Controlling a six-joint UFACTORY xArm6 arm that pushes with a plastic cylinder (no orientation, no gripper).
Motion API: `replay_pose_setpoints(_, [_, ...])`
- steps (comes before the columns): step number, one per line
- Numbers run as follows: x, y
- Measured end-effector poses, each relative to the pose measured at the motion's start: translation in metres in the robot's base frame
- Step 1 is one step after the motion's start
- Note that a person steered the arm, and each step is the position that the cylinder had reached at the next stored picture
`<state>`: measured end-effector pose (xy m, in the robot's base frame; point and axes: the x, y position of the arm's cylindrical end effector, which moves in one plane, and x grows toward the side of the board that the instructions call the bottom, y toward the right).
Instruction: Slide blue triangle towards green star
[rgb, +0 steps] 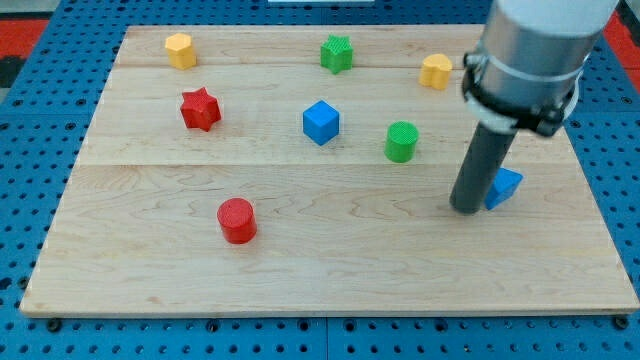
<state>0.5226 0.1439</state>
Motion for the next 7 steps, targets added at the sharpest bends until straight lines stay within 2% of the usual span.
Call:
replay_pose_setpoints(1, [0.0,0.049])
replay_pose_setpoints(2, [-0.042,0.057])
replay_pose_setpoints(3, [-0.089,0.016])
replay_pose_setpoints(5, [-0.137,-0.004])
replay_pose_setpoints(7, [-0.098,-0.007])
